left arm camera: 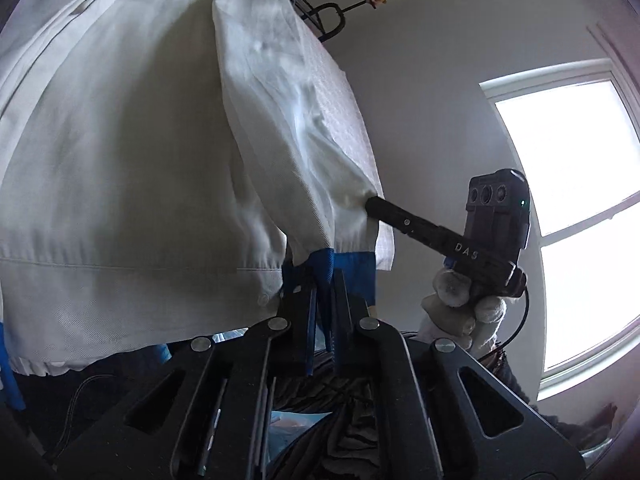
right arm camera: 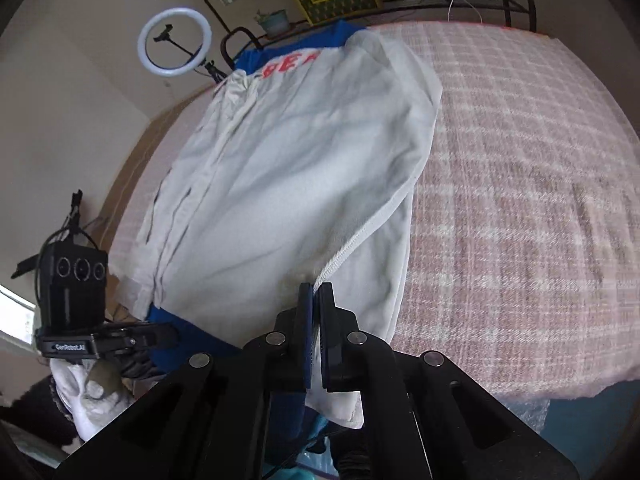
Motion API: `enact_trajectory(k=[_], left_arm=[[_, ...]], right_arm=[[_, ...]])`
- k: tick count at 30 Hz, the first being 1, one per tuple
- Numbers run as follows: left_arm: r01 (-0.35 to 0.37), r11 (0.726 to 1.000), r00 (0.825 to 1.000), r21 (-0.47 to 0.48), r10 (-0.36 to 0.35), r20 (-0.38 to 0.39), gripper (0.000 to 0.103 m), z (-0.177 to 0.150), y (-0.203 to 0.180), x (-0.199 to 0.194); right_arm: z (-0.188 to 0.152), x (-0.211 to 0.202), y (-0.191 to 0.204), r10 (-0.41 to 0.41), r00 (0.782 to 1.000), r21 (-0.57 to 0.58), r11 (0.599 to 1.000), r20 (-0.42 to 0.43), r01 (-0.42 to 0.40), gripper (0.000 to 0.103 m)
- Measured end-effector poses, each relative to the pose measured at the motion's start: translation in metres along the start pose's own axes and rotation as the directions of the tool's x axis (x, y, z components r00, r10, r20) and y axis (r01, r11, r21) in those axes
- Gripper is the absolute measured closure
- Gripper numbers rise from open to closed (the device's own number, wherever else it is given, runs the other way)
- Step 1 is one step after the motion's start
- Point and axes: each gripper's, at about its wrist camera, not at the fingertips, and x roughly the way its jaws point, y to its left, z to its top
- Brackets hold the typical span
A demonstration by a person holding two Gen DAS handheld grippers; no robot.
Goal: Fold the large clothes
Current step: 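Grasp the blue hem with the left gripper while the right gripper pinches the jacket side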
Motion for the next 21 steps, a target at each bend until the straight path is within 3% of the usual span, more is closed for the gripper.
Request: enact_trajectory(k=[2,5,8,10,13,18,21], left_arm=[[-0.096,0.993,0.995,0.066,0.097,-0.012,0.1,-0.004,0.0,0.011],[-0.211,0.971,0.975,0.108,0.217,-0.039,0.1,-0.011,0.012,0.028],[-0.25,0.964,0.965,0.091,0.256,-0.058,0.1,-0.015,0.022,0.031],[-0.287,0.949,0.955,0.134,0.294,-0.04,0.1,-0.017,0.016,0.025],[-0.379,0.894,0.924,0.239,0.381,0.039,0.1,-0.026,-0.003,0.013],[-0.415,0.819,0.91,0.396,0.376,0.176,0.096,-0.038,-0.053,0.011],[-0.393,0.787,0.919,0.476,0.351,0.179,0.067,-0.044,-0.073,0.036]], right_arm=[[0.002,0.005,-0.003,0.0,1.0,0.005,1.0,-0.011,0.0,0.101],[-0.016,0.041,-0.011,-0.053,0.993,-0.004,0.999,-0.108,0.053,0.101],[-0.033,0.069,-0.018,-0.109,0.977,-0.031,0.994,-0.183,0.105,0.099],[-0.031,0.07,-0.018,-0.11,0.978,-0.038,0.994,-0.178,0.105,0.095],[-0.028,0.057,-0.019,-0.099,0.987,-0.041,0.995,-0.123,0.095,0.09],[-0.023,0.028,-0.035,-0.041,0.999,0.051,0.998,0.018,0.04,0.09],[-0.021,0.005,-0.048,-0.035,0.992,0.103,0.994,0.123,0.023,0.087]])
